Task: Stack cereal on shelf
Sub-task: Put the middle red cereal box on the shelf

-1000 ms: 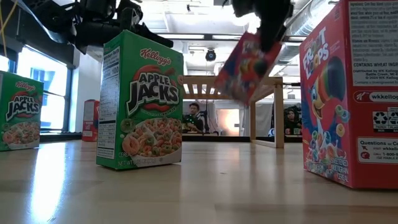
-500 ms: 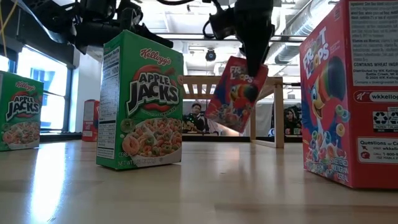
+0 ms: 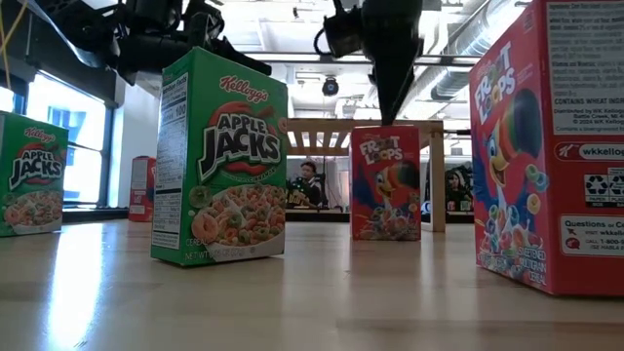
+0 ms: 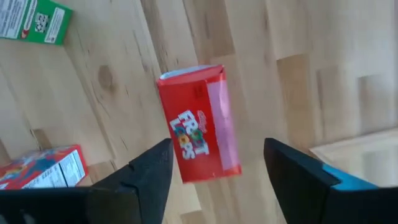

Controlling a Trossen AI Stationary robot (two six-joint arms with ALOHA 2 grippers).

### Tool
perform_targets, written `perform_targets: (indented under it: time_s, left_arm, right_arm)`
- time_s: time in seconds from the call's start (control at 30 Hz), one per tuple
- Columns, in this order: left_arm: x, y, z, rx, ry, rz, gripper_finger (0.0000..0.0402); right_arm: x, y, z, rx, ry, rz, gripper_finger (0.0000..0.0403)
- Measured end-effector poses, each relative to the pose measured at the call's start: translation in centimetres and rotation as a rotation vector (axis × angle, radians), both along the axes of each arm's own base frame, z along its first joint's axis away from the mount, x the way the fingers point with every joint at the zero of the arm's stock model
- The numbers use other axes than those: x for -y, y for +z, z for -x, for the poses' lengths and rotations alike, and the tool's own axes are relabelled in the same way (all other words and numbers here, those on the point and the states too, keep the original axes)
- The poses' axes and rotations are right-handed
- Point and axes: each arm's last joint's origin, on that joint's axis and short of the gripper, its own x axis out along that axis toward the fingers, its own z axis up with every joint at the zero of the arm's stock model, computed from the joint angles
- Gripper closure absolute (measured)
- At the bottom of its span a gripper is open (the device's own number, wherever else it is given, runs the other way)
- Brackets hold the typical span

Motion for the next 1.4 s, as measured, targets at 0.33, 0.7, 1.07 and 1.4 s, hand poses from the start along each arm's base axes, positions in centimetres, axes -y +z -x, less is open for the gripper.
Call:
perform_targets:
  time_s: [0.33, 0.7, 1.07, 1.4]
  left_arm:
    - [0.0, -0.2, 0.0, -0.016, -0.004, 0.002, 0.0392]
    - [0.0, -0.1, 0.0, -0.013, -0.004, -0.001, 0.0392]
    - [0.0, -0.1, 0.0, -0.011, -0.004, -0.003, 0.0392]
    - [0.0, -0.1, 0.0, -0.011, -0.003, -0.003, 0.0392]
  right_arm:
    - [-2.4, 3.8, 1.4, 0.085, 0.117, 0.038, 0.0207]
    - [-0.7, 0.3, 1.1, 0.087, 0.027, -0.002, 0.0157]
    - [-0.3, -2.8, 0.2, 0.035, 0.082, 0.015, 0.0123]
    - [-0.1, -5.5, 0.6, 0.007, 0.061, -0.042, 0.0157]
